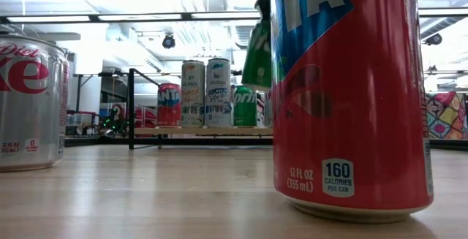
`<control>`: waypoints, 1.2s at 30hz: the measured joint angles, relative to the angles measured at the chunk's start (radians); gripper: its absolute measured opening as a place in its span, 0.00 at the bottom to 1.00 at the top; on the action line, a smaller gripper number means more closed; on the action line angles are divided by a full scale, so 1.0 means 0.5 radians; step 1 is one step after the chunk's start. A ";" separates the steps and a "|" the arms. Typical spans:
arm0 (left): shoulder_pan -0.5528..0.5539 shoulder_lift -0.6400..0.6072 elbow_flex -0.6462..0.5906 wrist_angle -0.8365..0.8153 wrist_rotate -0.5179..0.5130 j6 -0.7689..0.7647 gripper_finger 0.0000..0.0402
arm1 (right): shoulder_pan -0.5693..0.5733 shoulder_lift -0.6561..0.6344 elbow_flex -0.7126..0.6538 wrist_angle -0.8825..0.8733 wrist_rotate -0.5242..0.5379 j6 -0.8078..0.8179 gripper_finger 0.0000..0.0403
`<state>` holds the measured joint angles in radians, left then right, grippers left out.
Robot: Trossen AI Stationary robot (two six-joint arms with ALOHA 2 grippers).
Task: Sort soda cans
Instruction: Put the right green soda can on the shelf and align it with the other green soda can
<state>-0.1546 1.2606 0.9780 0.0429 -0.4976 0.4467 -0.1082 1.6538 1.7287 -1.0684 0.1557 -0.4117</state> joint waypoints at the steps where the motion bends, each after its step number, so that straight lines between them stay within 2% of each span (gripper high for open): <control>1: 0.014 -0.006 -0.008 0.000 0.000 0.008 0.84 | -0.016 0.023 0.000 -0.007 0.000 -0.014 0.70; 6: 0.025 -0.064 -0.083 0.106 0.069 0.003 0.84 | -0.098 0.106 0.000 -0.007 -0.010 -0.127 0.70; 9: 0.025 -0.115 -0.189 0.261 0.126 0.035 0.84 | -0.161 0.151 0.000 0.003 -0.009 -0.189 0.70; 17: 0.050 -0.355 -0.460 0.681 0.124 0.142 0.84 | -0.293 0.262 0.000 0.058 -0.021 -0.241 0.70; 25: 0.053 -0.516 -0.556 0.723 0.122 0.133 0.84 | -0.318 0.297 0.000 0.124 -0.058 -0.275 0.70; 36: 0.055 -0.532 -0.558 0.751 0.119 0.114 0.84 | -0.368 0.351 0.000 0.221 -0.053 -0.329 0.70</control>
<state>-0.1272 0.9947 0.6991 0.4184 -0.4382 0.5037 -0.2922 1.8294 1.7287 -0.9581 0.1293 -0.5764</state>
